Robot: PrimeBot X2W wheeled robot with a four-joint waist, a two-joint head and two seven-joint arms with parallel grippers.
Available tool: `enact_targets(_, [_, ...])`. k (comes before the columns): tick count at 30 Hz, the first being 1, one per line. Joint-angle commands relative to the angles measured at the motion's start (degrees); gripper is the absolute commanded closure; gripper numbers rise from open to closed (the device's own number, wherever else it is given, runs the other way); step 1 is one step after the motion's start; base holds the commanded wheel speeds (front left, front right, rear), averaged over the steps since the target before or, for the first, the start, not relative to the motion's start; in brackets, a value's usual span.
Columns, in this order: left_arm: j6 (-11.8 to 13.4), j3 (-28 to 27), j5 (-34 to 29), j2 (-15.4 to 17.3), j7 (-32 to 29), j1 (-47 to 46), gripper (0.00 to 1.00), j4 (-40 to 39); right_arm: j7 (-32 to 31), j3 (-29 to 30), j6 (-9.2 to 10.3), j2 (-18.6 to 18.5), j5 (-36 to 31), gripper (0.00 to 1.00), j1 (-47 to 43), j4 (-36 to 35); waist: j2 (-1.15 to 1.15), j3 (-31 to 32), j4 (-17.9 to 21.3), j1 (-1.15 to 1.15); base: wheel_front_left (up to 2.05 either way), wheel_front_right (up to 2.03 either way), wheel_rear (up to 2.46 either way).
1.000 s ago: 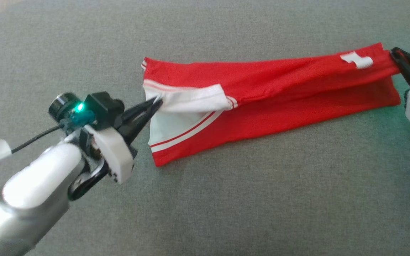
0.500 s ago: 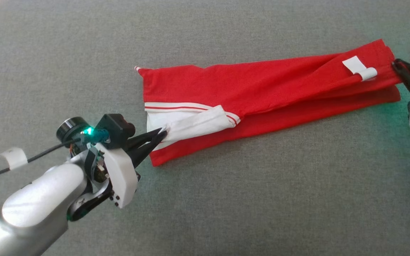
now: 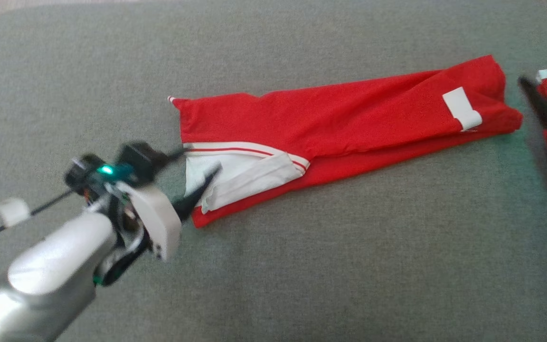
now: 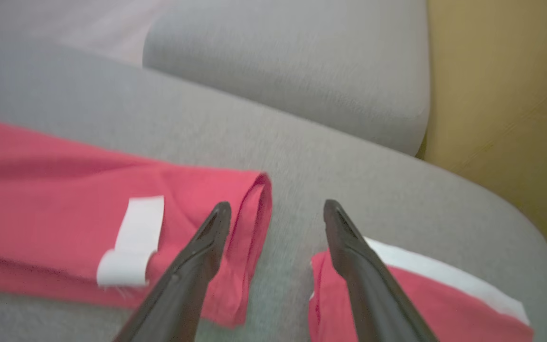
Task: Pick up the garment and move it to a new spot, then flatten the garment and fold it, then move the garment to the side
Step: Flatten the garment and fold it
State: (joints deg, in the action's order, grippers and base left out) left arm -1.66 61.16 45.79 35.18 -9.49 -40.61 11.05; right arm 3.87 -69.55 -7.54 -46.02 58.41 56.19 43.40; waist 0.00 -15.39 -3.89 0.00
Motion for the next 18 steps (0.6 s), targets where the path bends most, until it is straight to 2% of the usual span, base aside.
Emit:
enact_targets(1, [1.46, -4.57, 0.43, 1.44, 2.05, -2.02, 0.0, -0.99, 1.76, 1.57, 0.05, -1.84, 1.14, 0.0, 1.08, 0.11, 0.0, 0.89, 0.5, 0.0, 0.0, 0.0, 0.0])
enact_targets(6, [7.6, -11.65, 2.47, -0.67, 12.03, -0.94, 0.0, -0.54, 8.27, 7.39, 0.05, 0.41, 4.03, 0.0, 2.35, 2.75, 0.0, 3.42, 1.22, 0.0, 0.0, 0.0, 0.0])
enact_targets(10, [12.16, -16.53, 3.28, -2.85, 20.65, 1.11, 0.0, 0.88, 10.96, 14.57, 0.05, 5.4, 3.39, 0.0, 2.92, 5.32, 0.0, 4.94, 1.74, 0.0, 0.0, 0.0, 0.0])
enact_targets(14, [14.64, -22.1, 3.53, -6.62, 24.2, 4.21, 0.0, 1.41, 11.09, 30.81, 0.05, 10.74, -2.64, 0.0, 0.56, 0.76, 0.0, 5.92, 2.03, 0.0, 0.0, 0.0, 0.0])
enact_targets(18, [15.68, -31.72, -0.73, -11.66, 24.45, 9.61, 0.0, -0.73, 11.11, 46.81, 0.05, 17.8, -15.07, 0.0, -9.33, -6.17, 0.0, 6.98, 2.23, 0.0, 0.0, 0.0, 0.0])
